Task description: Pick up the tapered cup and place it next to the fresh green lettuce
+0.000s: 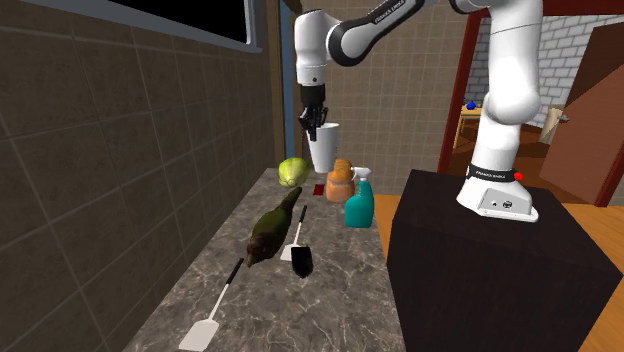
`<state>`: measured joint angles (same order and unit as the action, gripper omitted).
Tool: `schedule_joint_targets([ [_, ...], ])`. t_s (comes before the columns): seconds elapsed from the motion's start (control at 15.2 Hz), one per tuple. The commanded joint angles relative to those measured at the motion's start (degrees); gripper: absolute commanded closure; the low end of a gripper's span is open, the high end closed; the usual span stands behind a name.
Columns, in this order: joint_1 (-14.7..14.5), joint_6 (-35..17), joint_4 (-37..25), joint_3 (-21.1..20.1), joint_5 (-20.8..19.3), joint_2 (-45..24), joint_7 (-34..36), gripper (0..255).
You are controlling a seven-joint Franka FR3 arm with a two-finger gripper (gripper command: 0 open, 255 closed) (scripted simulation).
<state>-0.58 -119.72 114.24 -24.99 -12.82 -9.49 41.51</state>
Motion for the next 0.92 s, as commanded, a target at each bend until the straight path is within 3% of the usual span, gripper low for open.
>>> schedule_joint_targets([
  [0.0,1.8,-1.2,2.4,0.9,0.8,1.9,-3.0,255],
  [0.66,9.6,-4.6,7.5,6.9,2.4,6.0,-17.1,255],
  [0.86,9.6,-6.7,8.6,7.0,1.6,4.8,-16.4,255],
])
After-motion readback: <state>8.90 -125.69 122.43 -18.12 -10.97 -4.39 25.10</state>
